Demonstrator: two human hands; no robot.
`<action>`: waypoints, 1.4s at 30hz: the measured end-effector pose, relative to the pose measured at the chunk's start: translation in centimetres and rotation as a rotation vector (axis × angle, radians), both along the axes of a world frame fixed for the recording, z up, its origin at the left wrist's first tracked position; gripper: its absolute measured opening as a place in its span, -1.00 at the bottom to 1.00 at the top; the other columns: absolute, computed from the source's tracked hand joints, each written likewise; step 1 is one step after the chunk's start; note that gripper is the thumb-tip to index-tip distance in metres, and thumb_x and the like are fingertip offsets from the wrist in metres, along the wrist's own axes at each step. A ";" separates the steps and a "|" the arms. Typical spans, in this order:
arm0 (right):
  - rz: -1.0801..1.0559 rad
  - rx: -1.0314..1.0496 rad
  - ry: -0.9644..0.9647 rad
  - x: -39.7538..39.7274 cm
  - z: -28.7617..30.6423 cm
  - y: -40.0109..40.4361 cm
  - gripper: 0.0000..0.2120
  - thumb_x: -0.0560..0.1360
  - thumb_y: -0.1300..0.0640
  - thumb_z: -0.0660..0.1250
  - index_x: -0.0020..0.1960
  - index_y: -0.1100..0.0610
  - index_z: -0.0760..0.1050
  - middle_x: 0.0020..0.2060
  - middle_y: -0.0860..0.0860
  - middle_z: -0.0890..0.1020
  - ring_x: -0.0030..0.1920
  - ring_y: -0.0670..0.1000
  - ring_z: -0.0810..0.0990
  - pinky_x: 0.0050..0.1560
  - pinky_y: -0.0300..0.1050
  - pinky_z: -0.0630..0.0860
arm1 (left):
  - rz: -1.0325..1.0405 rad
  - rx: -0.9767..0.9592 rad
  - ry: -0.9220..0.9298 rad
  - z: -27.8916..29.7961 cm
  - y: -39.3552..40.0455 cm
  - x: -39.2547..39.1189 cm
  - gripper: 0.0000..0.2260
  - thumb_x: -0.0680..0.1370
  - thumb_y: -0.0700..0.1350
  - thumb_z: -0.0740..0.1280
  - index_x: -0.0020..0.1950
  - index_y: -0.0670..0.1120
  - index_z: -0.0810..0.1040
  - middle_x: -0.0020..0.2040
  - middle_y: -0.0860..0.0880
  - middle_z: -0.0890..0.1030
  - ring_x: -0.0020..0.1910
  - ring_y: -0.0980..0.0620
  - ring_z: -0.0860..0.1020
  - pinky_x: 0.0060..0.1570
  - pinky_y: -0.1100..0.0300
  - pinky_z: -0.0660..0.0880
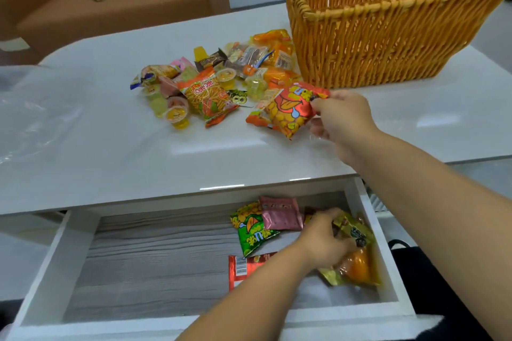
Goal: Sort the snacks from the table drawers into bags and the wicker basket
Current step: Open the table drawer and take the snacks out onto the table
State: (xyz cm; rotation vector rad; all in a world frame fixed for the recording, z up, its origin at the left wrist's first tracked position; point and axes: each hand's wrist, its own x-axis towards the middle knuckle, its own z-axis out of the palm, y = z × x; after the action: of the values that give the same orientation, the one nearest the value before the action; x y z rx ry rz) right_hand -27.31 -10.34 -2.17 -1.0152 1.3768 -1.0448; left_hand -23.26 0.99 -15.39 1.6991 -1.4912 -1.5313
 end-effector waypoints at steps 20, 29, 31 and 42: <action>0.420 -0.252 0.008 3.0 -0.7 -6.7 -0.52 0.54 0.36 0.23 0.41 0.04 0.32 0.27 0.09 0.52 0.21 -0.02 0.52 0.07 -0.12 0.51 | 0.880 -0.501 0.344 18.3 -12.4 19.9 -0.92 0.53 -0.21 0.41 0.01 -0.12 0.60 -0.11 -0.09 0.70 -0.14 -0.04 0.69 -0.15 0.04 0.65; 0.282 -0.773 0.873 3.9 -6.3 -6.0 -0.45 0.50 -0.07 0.12 0.39 0.20 0.38 0.39 0.20 0.35 0.41 0.22 0.27 0.41 0.14 0.22 | 0.917 -0.493 -0.298 15.9 -24.4 19.8 -0.71 0.47 0.03 0.45 -0.04 -0.17 0.53 -0.18 -0.06 0.55 -0.08 -0.08 0.54 -0.16 0.13 0.47; 0.239 -0.804 0.907 4.5 -6.4 -6.9 -0.47 0.51 -0.08 0.08 0.36 0.19 0.41 0.32 0.21 0.43 0.31 0.25 0.39 0.27 0.18 0.37 | 0.842 -0.550 -0.442 16.1 -22.9 19.2 -0.42 0.53 0.08 0.39 0.43 -0.20 0.34 0.22 -0.04 0.49 0.23 0.00 0.45 0.14 0.13 0.39; 0.385 -0.806 1.074 7.7 -6.8 -10.1 -0.36 0.52 -0.11 -0.21 0.55 0.04 0.12 0.46 0.25 0.25 0.43 0.28 0.26 0.30 0.16 0.36 | 0.711 -0.565 -0.552 7.9 -6.5 22.4 0.07 0.33 0.44 0.30 0.57 0.11 -0.30 0.61 0.07 -0.20 0.58 0.08 -0.19 0.53 0.03 -0.12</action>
State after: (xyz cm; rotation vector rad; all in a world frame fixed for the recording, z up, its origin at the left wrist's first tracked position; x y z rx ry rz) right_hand -19.61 -20.40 -8.94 -2.5837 1.4382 -0.7472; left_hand -0.84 -5.46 -7.51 2.0272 -1.1618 -0.2543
